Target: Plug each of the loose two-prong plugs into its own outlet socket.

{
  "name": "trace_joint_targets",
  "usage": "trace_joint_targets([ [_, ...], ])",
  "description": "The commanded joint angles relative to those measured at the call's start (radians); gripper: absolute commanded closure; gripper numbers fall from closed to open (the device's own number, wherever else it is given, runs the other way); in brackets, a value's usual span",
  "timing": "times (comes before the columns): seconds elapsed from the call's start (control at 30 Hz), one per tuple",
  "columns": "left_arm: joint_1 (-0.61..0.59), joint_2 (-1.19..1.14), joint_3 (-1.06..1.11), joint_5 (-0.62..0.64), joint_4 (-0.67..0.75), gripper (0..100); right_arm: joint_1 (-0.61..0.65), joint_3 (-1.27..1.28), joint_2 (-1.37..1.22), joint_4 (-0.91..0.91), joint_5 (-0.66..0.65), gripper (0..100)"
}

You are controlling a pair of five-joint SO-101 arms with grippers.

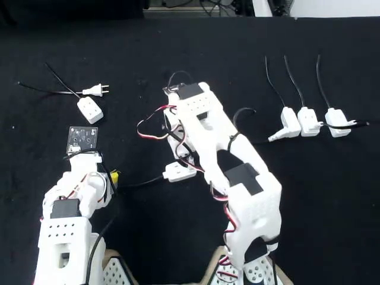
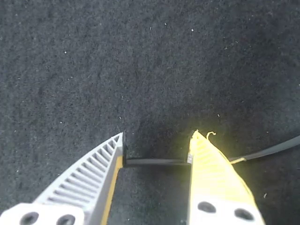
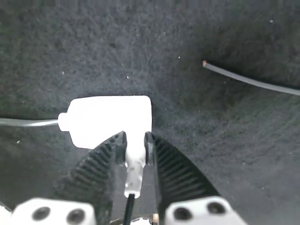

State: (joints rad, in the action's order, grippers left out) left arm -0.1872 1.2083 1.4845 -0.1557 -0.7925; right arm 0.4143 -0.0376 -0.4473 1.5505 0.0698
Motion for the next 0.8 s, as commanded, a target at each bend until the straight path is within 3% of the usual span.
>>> trace_joint_targets([
  [0.0, -0.008, 0.008, -0.005, 0.0, 0.014, 77, 0.021, 0.087, -0.015, -0.104, -0.011, 98.8],
  [0.23, -0.008, 0.008, -0.005, 0.0, 0.014, 77, 0.023, 0.099, 0.013, -0.115, -0.011, 98.8],
  [0.47, -0.008, 0.008, -0.005, 0.0, 0.017, 77, 0.087, 0.134, 0.228, -0.095, -0.018, 97.2],
  [0.67, -0.01, 0.008, -0.005, 0.0, 0.015, 77, 0.107, 0.153, 0.285, -0.103, -0.098, 72.7],
  [0.77, -0.044, 0.008, -0.007, 0.0, 0.02, 77, 0.106, 0.143, 0.295, -0.112, -0.157, 69.4],
])
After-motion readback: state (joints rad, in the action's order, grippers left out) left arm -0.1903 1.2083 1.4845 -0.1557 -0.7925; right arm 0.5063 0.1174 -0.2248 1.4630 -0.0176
